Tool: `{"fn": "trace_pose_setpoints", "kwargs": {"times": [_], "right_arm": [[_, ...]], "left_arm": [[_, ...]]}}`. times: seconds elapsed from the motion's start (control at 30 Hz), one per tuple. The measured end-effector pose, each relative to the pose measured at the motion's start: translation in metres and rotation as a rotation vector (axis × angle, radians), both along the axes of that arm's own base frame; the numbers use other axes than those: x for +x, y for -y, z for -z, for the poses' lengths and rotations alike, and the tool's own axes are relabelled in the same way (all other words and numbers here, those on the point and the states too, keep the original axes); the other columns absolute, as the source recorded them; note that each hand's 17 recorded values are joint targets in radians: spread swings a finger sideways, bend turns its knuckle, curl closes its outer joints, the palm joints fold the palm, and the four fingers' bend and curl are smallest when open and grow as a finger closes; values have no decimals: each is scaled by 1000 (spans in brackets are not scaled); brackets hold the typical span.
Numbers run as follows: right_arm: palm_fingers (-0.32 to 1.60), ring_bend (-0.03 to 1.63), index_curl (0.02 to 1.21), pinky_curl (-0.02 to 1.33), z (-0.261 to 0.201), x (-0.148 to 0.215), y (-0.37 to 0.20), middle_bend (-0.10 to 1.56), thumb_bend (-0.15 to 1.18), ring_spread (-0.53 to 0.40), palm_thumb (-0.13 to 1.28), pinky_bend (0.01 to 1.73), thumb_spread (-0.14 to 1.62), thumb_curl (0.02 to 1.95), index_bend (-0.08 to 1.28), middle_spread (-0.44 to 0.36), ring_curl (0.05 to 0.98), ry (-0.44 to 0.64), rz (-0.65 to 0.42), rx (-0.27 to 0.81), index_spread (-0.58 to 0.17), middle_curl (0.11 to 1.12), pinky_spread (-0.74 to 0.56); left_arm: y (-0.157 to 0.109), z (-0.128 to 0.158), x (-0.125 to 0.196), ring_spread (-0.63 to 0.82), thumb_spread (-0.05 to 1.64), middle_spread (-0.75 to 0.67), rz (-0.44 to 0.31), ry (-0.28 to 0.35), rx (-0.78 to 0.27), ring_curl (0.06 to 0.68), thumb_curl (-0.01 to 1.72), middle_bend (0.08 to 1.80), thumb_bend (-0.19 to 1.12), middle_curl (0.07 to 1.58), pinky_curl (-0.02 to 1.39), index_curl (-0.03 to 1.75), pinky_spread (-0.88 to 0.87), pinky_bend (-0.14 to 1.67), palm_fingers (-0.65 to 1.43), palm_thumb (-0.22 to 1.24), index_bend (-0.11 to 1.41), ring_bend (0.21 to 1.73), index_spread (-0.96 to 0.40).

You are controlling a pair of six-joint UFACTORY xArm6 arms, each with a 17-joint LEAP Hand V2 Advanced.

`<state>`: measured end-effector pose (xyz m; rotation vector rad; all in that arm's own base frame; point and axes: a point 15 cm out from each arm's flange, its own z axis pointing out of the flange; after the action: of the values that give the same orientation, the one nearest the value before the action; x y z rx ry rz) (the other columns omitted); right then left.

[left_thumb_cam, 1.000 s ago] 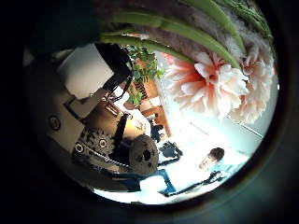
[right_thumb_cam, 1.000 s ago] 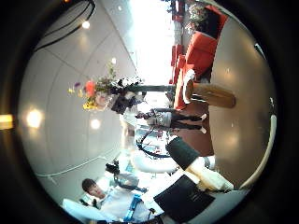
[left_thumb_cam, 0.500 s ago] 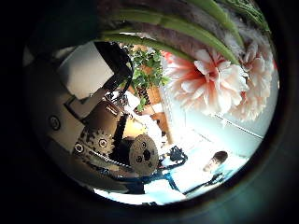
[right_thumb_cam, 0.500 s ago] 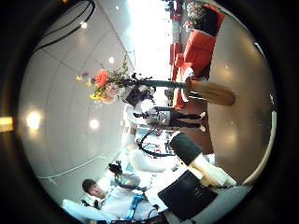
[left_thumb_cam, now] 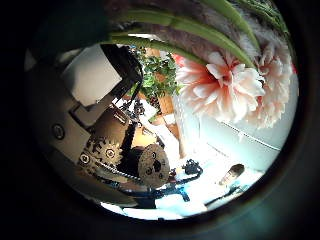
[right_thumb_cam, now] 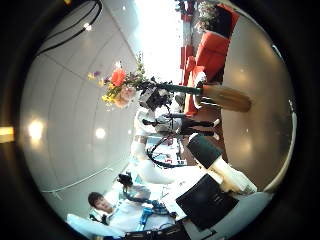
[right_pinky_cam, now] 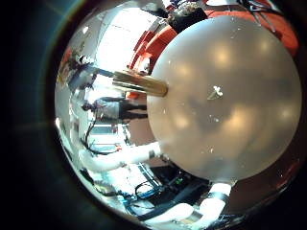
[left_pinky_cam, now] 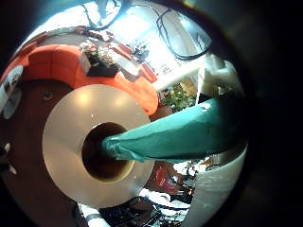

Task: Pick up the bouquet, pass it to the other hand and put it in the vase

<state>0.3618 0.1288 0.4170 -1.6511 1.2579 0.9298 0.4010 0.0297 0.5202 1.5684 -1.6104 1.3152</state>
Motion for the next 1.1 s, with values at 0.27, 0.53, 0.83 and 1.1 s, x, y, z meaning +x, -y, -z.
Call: {"fn": "trace_pose_setpoints", "kwargs": {"times": [0.27,0.53,0.83,1.1], "right_arm": [[93,447,290,306,2,0,0,184,-22,263,742,559,995,525,177,131,243,-4,-1,-1,-325,316,499],[121,439,308,293,1,-1,-1,181,-23,262,742,540,995,533,181,121,239,0,-6,-1,-317,307,501],[142,423,324,285,2,-2,0,178,-23,261,755,523,992,541,185,83,236,7,-13,-6,-315,297,505],[162,419,331,279,4,-4,-5,177,-21,253,758,520,990,546,183,92,235,7,-31,-3,-316,289,511]], "left_arm": [[2,29,0,-221,957,-332,22,-33,-67,536,700,890,-131,905,780,1356,-300,760,-154,396,281,1176,-682],[-15,47,8,487,858,436,-2,-82,-106,235,477,282,-67,494,432,964,466,377,-336,62,7,778,-147],[-61,70,-10,682,802,635,-120,-206,23,175,398,166,-39,367,344,566,633,257,-202,10,77,637,173],[-68,64,-48,728,796,655,-169,-227,124,160,369,159,-37,295,316,398,657,203,-147,5,119,570,219]]}}
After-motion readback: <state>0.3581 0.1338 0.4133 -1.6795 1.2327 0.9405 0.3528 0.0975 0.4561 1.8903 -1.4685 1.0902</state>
